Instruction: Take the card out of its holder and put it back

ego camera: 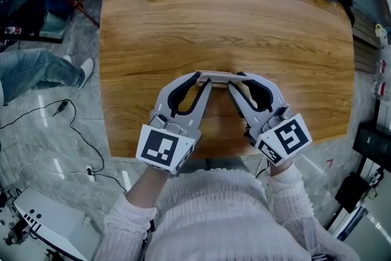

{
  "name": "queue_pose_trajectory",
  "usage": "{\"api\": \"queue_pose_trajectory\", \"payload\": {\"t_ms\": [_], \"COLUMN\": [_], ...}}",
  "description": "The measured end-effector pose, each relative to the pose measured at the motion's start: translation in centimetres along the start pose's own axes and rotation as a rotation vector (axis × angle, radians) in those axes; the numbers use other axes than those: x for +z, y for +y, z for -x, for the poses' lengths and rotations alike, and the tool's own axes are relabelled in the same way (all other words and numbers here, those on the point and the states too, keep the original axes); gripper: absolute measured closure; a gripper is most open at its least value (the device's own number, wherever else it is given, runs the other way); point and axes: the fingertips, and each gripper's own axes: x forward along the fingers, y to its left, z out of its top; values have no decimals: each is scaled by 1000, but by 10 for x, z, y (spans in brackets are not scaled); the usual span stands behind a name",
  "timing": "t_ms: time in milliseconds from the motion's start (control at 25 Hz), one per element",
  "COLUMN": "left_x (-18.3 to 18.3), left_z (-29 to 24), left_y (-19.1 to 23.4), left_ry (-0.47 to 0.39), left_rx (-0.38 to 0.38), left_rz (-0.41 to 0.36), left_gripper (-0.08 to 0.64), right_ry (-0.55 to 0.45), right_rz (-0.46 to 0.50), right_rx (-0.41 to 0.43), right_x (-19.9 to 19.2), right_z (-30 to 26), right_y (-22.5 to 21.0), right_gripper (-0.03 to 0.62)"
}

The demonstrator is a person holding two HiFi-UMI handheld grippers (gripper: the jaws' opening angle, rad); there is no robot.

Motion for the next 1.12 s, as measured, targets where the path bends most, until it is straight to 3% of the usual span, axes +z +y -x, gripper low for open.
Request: {"api": "queue_pose_trajectory", "payload": {"t_ms": [600,1120], "left_x": [-29,-27], "left_z": [-1,7], "left_y": [4,2], "left_ry": [92,87], "left_rx": [23,51], "left_rz": [1,1], "left_gripper": [472,451], "right_ry": [68,55], "right_rz": [-14,-26], "right_rx": [-1,-39], "right_x": [-26,-27], "right_z": [-6,7], "right_y": [0,-6], "right_gripper": [477,445]}}
